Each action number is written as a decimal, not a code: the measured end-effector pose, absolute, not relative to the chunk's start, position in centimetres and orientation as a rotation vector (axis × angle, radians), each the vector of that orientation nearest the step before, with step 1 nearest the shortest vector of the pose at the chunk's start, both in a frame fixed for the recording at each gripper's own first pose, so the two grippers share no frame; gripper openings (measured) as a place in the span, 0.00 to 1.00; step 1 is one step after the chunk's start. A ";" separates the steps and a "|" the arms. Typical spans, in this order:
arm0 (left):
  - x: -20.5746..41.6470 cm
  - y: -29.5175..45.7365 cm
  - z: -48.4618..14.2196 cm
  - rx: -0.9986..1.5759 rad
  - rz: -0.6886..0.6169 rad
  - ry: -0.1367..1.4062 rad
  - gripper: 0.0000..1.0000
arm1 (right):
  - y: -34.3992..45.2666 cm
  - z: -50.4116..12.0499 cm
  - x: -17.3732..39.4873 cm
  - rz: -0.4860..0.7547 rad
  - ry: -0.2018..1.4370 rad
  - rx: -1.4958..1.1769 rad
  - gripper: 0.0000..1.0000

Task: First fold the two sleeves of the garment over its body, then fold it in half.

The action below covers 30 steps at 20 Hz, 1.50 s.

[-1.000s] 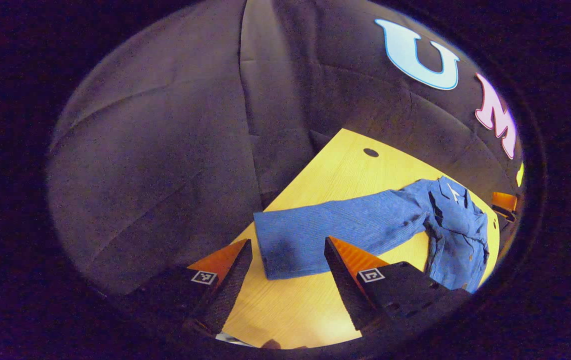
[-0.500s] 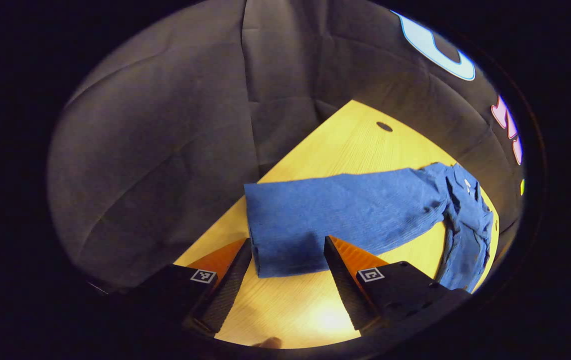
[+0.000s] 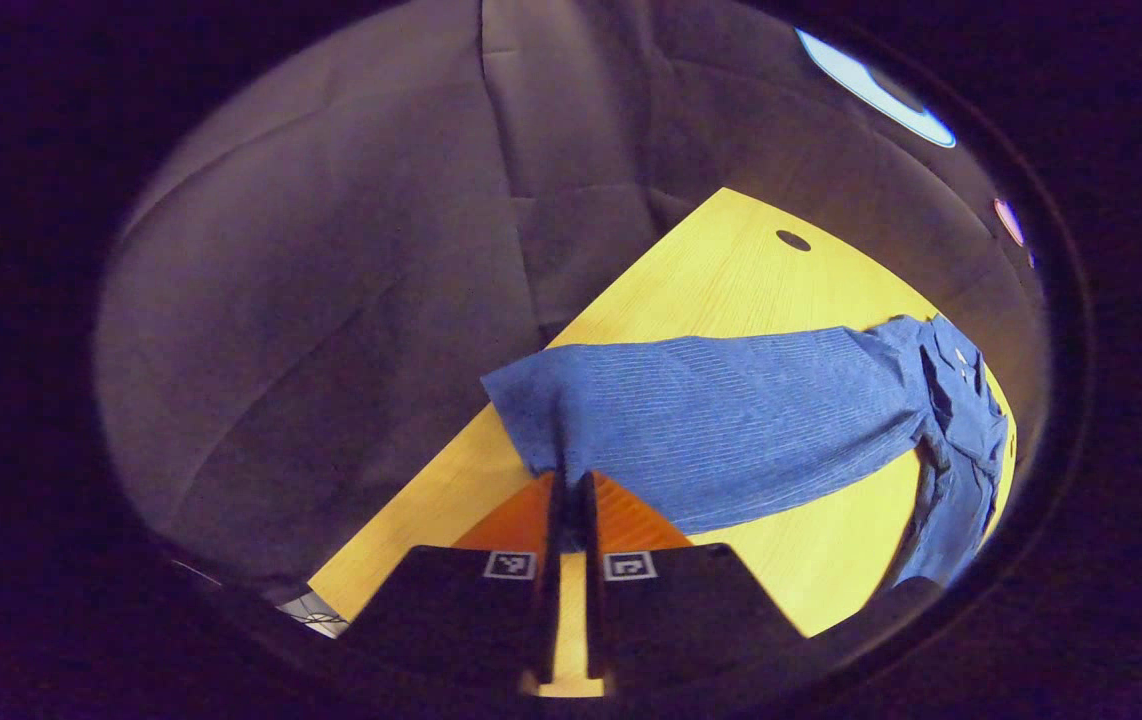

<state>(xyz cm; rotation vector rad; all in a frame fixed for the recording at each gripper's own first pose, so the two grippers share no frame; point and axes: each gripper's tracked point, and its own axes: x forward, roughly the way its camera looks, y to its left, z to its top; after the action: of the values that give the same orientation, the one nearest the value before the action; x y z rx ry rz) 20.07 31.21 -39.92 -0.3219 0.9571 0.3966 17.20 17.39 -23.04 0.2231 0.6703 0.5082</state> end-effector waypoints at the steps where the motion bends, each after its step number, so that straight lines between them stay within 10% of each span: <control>1: 20.2 31.1 -39.6 -0.309 0.383 0.965 0.04 | 16.8 -22.8 16.9 0.506 0.669 0.216 0.96; 15: 25.0 23.3 -22.8 -0.368 0.076 0.712 0.00 | 11.2 -23.1 15.2 0.455 0.672 0.326 0.96; 23: 32.4 0.1 -12.2 -0.155 -0.291 0.631 0.00 | 3.5 -23.5 14.6 0.377 0.647 0.379 0.96; 30: 37.7 -16.7 -19.6 -0.031 -0.450 0.801 0.00 | -4.3 -27.0 12.3 0.299 0.723 0.366 0.96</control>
<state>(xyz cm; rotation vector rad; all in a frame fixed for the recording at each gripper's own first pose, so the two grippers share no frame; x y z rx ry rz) 37.72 -16.75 -19.58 -0.0310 0.8008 -0.4500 12.29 -4.32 -26.98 0.3664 0.7231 0.2991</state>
